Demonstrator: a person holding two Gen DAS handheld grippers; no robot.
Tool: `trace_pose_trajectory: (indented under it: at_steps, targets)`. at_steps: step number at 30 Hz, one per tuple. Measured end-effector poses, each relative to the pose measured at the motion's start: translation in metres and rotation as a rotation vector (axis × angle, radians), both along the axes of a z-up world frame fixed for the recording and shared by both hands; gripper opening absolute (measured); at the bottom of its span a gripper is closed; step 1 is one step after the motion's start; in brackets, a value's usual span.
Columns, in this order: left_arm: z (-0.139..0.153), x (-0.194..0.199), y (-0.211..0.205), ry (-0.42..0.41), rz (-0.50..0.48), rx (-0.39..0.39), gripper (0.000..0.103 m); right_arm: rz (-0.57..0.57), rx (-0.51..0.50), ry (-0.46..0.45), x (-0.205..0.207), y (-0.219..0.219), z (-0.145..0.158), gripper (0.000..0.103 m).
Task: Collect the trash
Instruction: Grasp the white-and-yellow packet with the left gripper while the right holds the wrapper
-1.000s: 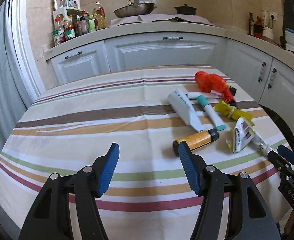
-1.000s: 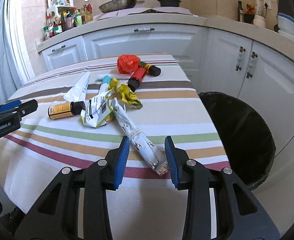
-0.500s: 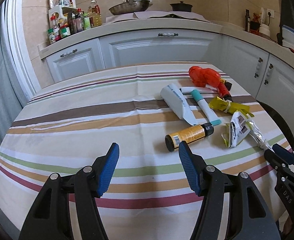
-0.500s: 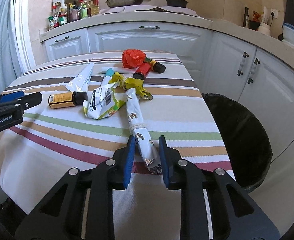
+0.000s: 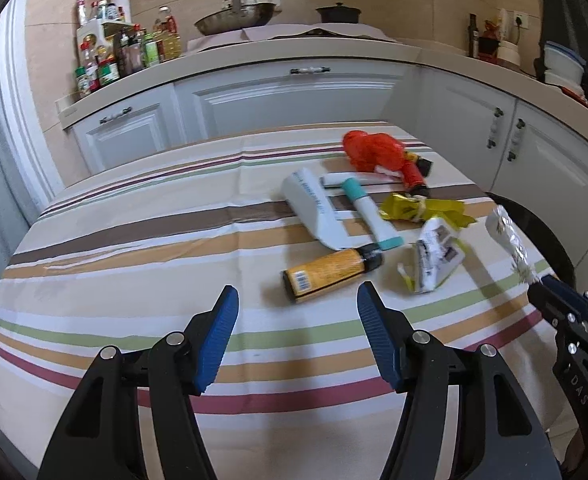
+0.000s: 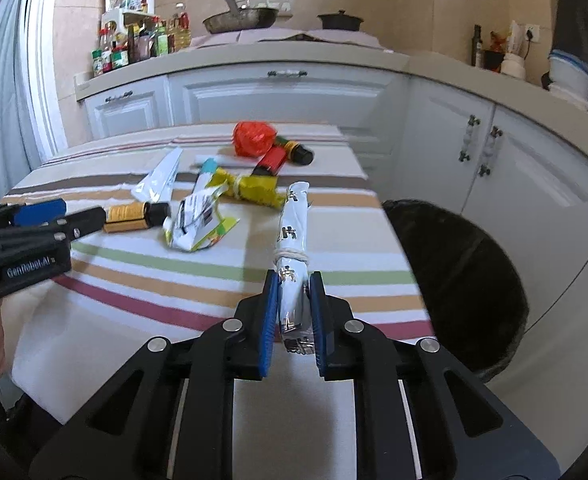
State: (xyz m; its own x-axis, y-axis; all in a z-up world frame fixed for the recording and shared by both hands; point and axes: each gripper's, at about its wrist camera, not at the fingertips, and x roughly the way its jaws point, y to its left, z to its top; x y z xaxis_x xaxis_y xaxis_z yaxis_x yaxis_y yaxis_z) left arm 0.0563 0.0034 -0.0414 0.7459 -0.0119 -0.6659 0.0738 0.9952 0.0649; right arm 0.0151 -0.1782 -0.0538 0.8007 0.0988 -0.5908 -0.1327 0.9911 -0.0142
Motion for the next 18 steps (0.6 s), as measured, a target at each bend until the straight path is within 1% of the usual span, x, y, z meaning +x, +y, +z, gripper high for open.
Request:
trace_pose_trajectory:
  at_steps: [10, 18]
  targets:
    - [0.001, 0.008, -0.039, -0.007, -0.081, 0.002, 0.061, -0.087, 0.007, -0.052, 0.004, -0.031, 0.015, 0.016]
    - [-0.005, 0.025, -0.066, 0.014, -0.118, 0.018, 0.061, -0.145, 0.031, -0.063, 0.01, -0.06, 0.015, 0.016]
